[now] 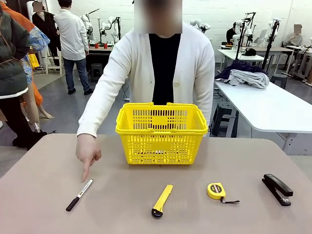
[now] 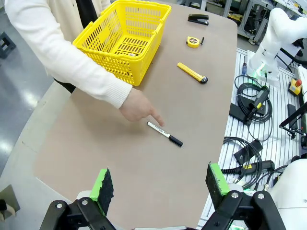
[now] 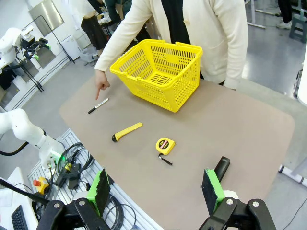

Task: Place the items the person wants into the basket.
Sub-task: Pick up the item the person points to and place it in the Market Basket.

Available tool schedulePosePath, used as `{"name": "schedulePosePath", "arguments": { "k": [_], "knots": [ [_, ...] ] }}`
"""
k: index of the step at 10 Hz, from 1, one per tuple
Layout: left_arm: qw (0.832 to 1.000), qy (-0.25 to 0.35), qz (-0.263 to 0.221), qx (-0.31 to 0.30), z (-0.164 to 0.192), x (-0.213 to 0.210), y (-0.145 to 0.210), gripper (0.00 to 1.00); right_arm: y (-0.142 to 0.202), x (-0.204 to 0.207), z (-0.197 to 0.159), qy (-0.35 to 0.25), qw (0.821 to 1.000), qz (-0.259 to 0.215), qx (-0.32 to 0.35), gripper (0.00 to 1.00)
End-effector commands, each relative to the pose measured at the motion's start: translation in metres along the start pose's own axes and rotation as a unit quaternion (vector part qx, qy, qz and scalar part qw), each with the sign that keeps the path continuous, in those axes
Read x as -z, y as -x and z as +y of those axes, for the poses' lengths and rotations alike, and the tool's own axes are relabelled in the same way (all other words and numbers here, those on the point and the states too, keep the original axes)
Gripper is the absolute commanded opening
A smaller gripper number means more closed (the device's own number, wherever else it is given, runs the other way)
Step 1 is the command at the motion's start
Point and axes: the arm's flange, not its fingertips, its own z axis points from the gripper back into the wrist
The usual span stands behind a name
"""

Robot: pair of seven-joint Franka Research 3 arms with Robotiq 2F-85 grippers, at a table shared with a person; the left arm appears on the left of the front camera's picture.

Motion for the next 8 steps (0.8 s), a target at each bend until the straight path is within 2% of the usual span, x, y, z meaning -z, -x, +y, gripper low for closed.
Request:
{"name": "schedulePosePath", "arguments": {
  "k": [1,7,8],
  "knots": [
    [1.000,0.003,-0.004,0.008,0.000,-0.001,0.002,1.00,0.000,0.002,-0.001,-0.007,1.000,-0.005,-0.007,1.00],
    [1.000,0.000,0.000,0.000,0.000,0.000,0.000,1.00,0.000,0.002,-0.001,-0.007,1.000,-0.005,-0.007,1.00],
    [0.998,-0.017,0.048,-0.025,-0.005,0.016,-0.018,1.00,0.000,0.002,-0.001,-0.007,1.000,-0.005,-0.007,1.00]
  ]
}}
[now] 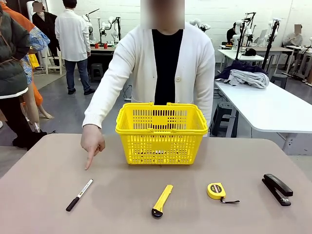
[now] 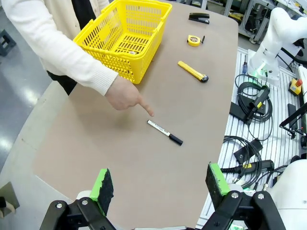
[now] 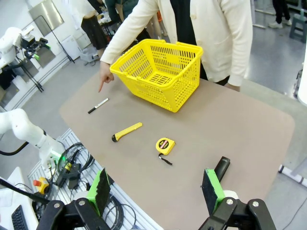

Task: Place the items the person wants into the basket.
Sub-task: Pick up the item the person points to and place it in the Market Basket.

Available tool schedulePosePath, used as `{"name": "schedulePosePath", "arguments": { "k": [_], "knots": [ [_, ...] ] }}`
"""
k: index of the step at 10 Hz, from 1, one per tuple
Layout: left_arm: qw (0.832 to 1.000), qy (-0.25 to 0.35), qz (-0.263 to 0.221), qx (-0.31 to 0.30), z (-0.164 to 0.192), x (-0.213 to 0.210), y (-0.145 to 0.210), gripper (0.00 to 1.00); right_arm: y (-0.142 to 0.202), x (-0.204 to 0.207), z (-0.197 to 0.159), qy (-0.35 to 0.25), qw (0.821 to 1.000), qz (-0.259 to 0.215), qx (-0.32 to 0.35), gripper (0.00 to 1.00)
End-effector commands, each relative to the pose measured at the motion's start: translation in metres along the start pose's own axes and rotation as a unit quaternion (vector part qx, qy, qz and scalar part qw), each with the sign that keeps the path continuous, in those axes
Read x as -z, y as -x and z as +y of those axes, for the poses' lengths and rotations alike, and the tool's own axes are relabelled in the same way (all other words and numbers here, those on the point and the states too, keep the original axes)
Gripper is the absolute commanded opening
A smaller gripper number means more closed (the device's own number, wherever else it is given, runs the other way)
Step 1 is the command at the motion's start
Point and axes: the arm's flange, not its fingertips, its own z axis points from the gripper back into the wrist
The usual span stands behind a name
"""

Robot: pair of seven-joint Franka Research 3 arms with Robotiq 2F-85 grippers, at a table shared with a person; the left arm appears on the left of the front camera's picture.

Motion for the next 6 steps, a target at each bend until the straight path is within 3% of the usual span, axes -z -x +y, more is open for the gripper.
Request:
{"name": "schedulePosePath", "arguments": {
  "k": [1,3,4,6],
  "knots": [
    [0.994,-0.026,0.089,-0.058,-0.015,0.026,-0.035,1.00,0.000,0.002,-0.001,-0.007,1.000,-0.005,-0.007,1.00],
    [0.963,-0.049,0.249,-0.092,-0.053,0.080,-0.072,1.00,0.000,0.002,-0.001,-0.007,1.000,-0.005,-0.007,1.00],
    [0.944,-0.057,0.306,-0.113,-0.062,0.114,-0.079,1.00,0.000,0.002,-0.001,-0.007,1.000,-0.005,-0.007,1.00],
    [0.921,-0.063,0.357,-0.145,-0.068,0.182,-0.071,1.00,0.000,0.002,-0.001,-0.007,1.000,-0.005,-0.007,1.00]
  ]
}}
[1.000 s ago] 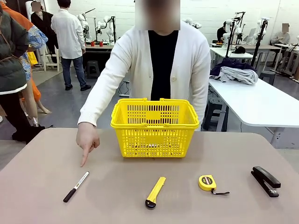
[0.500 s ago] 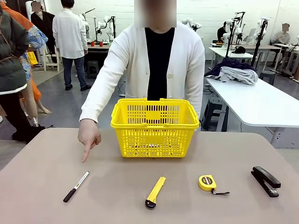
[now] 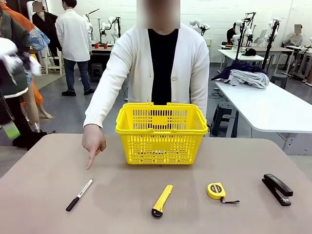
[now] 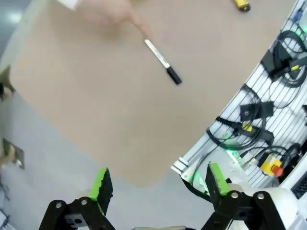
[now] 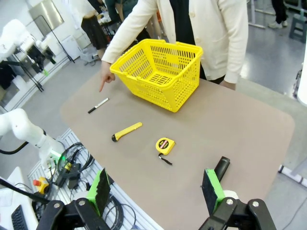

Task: Place the items the person wants into the basket.
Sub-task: Pick up the item the person points to and place it in the Market Basket.

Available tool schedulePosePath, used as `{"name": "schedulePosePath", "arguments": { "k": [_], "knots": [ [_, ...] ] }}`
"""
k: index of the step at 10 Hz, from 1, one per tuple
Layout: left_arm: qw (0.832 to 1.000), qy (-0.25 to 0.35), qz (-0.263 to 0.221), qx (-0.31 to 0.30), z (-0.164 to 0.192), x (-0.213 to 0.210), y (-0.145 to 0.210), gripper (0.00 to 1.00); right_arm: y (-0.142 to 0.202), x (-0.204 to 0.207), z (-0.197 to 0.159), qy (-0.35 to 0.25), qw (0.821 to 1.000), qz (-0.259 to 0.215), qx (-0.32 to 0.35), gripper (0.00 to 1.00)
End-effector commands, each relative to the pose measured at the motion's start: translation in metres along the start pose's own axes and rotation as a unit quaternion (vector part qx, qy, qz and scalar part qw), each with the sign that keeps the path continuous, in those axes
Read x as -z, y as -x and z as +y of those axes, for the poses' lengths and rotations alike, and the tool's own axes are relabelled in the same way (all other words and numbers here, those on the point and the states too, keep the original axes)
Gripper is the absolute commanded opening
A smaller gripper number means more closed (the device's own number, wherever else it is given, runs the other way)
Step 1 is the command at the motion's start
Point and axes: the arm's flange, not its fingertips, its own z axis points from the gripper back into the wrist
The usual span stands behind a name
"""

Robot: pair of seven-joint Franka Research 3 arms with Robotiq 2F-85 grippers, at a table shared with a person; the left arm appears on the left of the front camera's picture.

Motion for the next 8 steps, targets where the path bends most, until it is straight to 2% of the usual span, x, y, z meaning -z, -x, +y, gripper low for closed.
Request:
{"name": "schedulePosePath", "arguments": {
  "k": [1,4,5,7,8],
  "knots": [
    [0.999,0.021,0.027,-0.020,0.000,0.052,-0.019,1.00,0.000,0.002,-0.001,-0.008,1.000,-0.006,-0.006,1.00],
    [0.999,0.002,-0.007,-0.038,-0.005,0.113,-0.034,1.00,0.000,0.002,-0.001,-0.008,1.000,-0.006,-0.006,1.00],
    [0.999,0.001,-0.004,-0.043,-0.004,0.130,-0.037,1.00,0.000,0.002,-0.001,-0.008,1.000,-0.006,-0.006,1.00],
    [0.999,0.008,-0.021,-0.048,0.001,0.138,-0.039,1.00,0.000,0.002,-0.001,-0.008,1.000,-0.006,-0.006,1.00],
    [0.999,0.014,-0.003,-0.034,-0.003,0.131,-0.036,1.00,0.000,0.002,-0.001,-0.008,1.000,-0.006,-0.006,1.00]
  ]
}}
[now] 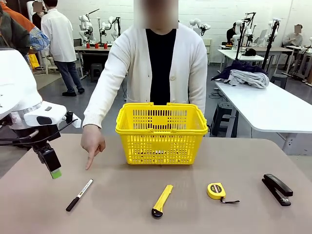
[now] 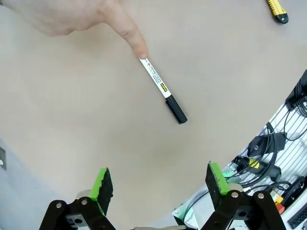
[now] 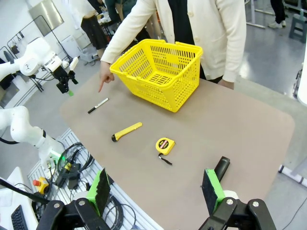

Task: Place the items the person wants into the basket.
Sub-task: Pick up the item the person points to and place it in the Market Basket.

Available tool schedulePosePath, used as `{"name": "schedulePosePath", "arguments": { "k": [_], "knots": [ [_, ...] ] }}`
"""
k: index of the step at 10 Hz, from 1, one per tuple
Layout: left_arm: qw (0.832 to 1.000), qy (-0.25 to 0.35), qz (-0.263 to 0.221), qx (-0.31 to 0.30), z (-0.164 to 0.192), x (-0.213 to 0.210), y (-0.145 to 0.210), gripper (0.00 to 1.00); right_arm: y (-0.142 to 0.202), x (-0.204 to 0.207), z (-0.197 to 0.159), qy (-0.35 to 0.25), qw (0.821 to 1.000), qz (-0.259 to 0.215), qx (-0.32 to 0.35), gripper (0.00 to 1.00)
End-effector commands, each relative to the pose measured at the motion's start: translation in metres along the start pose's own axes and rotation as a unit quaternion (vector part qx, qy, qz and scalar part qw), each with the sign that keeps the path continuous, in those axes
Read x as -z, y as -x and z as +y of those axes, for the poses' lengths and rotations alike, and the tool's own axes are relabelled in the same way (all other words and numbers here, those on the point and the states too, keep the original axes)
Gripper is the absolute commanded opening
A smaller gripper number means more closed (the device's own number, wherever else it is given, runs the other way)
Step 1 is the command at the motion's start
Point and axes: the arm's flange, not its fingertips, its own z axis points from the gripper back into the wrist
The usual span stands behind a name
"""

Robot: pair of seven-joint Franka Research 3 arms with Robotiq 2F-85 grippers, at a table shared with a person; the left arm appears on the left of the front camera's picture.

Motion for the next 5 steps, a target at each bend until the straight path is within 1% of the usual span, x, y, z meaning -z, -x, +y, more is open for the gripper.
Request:
{"name": "schedulePosePath", "arguments": {
  "k": [1,5],
  "knots": [
    [1.000,-0.002,0.008,0.003,-0.0059,-0.0055,0.0030,1.00,0.0002,0.0016,-0.0010,-0.008,1.000,-0.006,-0.006,1.00],
    [1.000,-0.002,0.008,0.003,-0.0059,-0.0055,0.0030,1.00,0.0002,0.0016,-0.0010,-0.008,1.000,-0.006,-0.006,1.00]
  ]
}}
